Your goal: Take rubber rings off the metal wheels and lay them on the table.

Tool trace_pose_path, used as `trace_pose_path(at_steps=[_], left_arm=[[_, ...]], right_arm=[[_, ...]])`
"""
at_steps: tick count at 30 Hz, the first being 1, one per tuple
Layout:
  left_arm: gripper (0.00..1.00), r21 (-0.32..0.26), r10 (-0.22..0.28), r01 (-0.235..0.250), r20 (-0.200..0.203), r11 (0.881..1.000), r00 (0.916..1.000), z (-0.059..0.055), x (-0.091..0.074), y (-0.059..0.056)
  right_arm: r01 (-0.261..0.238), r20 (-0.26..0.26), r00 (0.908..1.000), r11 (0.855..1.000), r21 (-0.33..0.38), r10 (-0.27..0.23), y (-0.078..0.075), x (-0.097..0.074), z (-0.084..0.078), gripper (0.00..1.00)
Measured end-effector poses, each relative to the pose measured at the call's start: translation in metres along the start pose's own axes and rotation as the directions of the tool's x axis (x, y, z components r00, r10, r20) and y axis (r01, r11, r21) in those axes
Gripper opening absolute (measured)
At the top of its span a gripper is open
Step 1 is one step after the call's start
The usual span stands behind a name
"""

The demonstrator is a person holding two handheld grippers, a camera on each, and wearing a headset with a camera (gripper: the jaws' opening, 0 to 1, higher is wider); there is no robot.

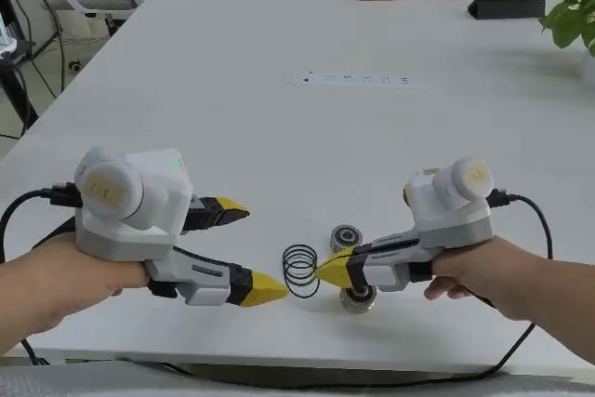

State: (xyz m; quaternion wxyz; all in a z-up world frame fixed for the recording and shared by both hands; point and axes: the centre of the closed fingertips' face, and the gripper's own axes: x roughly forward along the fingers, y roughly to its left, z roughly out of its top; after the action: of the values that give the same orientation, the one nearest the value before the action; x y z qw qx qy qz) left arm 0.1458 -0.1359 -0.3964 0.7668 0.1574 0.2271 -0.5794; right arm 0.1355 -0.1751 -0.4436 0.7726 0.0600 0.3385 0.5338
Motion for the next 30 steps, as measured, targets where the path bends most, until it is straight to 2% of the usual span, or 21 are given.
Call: trace_pose_path(at_steps=[5,16,24,30], left_arm=[[0.65,-0.01,0.016,-0.016,-0.001,1.0,0.9999,-0.003,-0.006,0.004],[0.65,-0.015,0.038,-0.038,-0.004,0.999,0.9993,-0.007,-0.013,0.008],[0.64,-0.015,0.045,-0.045,-0.011,0.999,0.9989,-0.009,-0.015,0.01],[0.64,-0.011,0.042,-0.042,-0.007,0.999,0.9991,-0.005,-0.013,0.007]], right_arm=[[0.003,-0.023,0.9997,1.0,-0.013,-0.003,0.0,0.006,-0.002,0.0],[0.076,-0.071,0.9943,0.996,-0.053,-0.08,-0.013,0.009,-0.007,0.0],[0.112,-0.076,0.9901,0.991,-0.074,-0.118,-0.019,0.006,-0.009,0.06],[0.124,-0.067,0.9893,0.989,-0.08,-0.13,-0.02,0.001,-0.006,0.09]])
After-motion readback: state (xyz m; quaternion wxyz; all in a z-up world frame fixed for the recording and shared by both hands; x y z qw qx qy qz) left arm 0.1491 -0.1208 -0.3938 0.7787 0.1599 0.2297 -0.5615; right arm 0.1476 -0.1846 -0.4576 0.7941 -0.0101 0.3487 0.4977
